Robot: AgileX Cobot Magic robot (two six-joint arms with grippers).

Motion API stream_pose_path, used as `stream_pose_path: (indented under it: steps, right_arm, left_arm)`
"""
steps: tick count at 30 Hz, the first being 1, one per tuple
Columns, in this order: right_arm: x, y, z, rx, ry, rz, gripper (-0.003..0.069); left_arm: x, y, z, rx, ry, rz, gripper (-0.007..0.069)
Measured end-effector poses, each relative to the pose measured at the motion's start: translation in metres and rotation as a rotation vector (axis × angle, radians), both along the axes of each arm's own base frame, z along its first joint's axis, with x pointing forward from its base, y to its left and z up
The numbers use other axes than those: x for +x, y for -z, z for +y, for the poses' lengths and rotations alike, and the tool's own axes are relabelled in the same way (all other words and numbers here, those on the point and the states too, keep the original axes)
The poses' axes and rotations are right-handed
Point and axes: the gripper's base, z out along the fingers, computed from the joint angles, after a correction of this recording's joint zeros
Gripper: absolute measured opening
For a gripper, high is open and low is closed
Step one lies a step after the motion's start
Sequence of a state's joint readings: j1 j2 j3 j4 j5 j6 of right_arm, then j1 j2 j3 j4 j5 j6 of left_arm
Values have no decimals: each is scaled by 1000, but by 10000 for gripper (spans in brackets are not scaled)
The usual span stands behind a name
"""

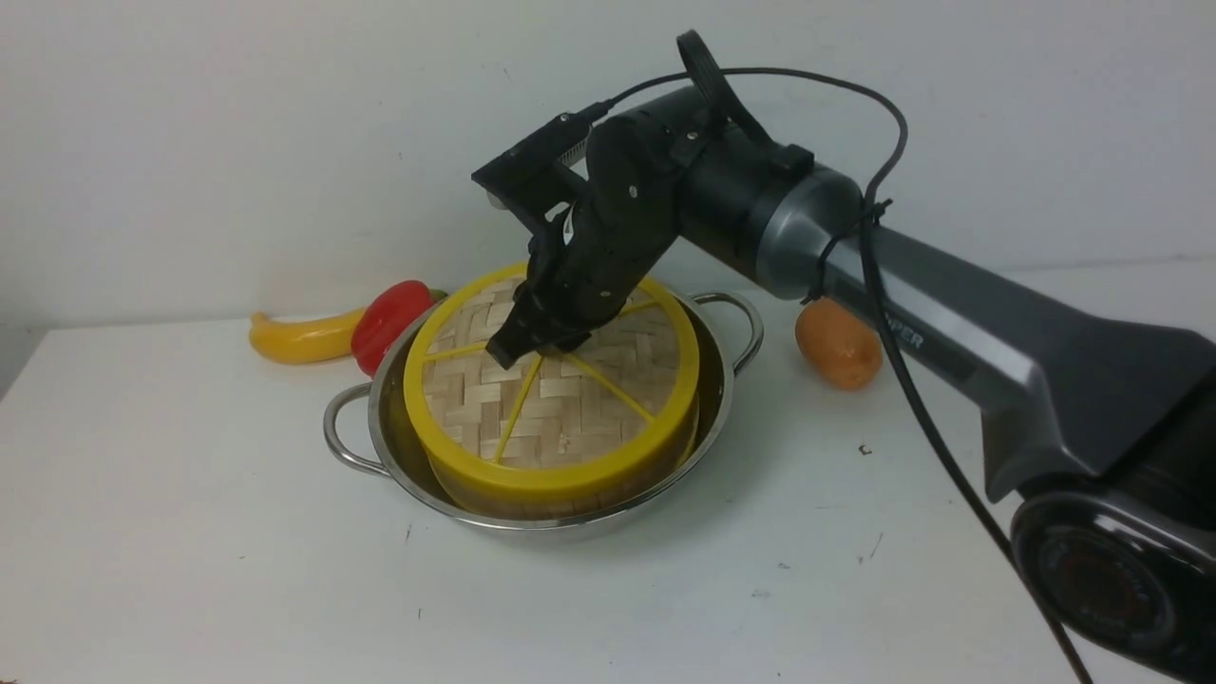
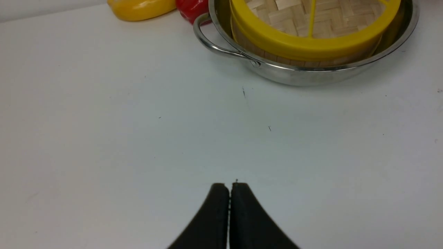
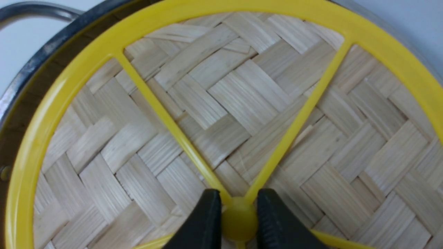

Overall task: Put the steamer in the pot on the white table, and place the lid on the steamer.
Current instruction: 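Place the bamboo steamer lid onto the steamer basket in the pot with the right gripper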

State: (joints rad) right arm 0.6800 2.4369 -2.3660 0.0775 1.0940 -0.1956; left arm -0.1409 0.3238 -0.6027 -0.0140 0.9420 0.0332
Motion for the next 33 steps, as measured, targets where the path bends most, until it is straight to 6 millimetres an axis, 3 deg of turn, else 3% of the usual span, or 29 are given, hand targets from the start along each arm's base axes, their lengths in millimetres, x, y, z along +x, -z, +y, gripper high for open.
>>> stream_pose_path:
  steps: [33]
  right_arm:
    - [1, -2, -1, -8, 0, -15, 144]
  left_arm:
    - [0, 0, 0, 0, 0, 0, -1]
